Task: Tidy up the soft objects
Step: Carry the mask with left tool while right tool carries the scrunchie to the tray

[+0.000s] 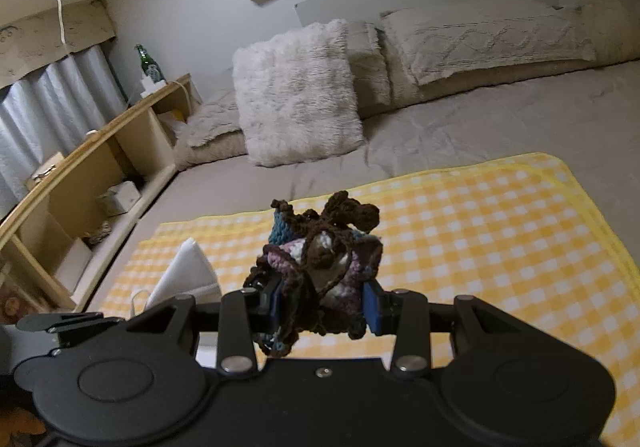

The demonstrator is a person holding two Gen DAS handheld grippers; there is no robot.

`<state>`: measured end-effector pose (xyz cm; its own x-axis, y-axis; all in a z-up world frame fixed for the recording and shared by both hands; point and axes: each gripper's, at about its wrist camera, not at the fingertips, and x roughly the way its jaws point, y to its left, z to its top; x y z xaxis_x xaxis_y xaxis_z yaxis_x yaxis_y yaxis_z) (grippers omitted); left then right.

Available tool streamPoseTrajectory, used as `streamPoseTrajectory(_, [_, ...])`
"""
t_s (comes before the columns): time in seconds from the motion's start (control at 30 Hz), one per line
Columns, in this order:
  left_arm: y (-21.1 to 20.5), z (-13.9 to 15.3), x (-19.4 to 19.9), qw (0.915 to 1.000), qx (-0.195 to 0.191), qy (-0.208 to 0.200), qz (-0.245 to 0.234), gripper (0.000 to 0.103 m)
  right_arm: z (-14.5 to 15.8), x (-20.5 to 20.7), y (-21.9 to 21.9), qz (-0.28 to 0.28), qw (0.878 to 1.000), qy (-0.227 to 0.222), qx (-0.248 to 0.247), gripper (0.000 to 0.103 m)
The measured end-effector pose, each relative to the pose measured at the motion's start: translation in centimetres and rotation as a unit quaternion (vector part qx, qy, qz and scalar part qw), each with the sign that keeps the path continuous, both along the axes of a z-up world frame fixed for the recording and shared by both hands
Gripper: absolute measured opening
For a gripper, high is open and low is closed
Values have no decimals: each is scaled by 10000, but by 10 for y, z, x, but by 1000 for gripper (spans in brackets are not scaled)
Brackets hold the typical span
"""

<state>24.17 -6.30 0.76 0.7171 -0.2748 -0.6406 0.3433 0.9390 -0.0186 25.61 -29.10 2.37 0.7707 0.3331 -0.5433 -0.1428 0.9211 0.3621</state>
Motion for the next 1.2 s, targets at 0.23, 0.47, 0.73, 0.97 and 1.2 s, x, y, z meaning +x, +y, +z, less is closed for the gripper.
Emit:
streamPoseTrajectory(0.23, [21,7,-15,9999,48,-132,40,14,5,-15,28,284,9996,-60,12,40])
streamPoseTrajectory(0.47, [62,11,-26,9993,130,-203,283,15,8,-15,61,608,9981,-113,2,40])
streamPoseTrajectory(0.73, [124,8,-28,9963,284,-206,789,16,2,-4,114,1031,9946,-18,-100,40])
streamPoseTrajectory(0.97, [176,-7,-19,9903,585,-10,1257,16,-9,7,170,1535,9876,155,-273,40])
streamPoseTrajectory(1.2, [214,-34,-4,9803,1002,308,1672,43,-22,21,209,1931,9797,303,-440,40])
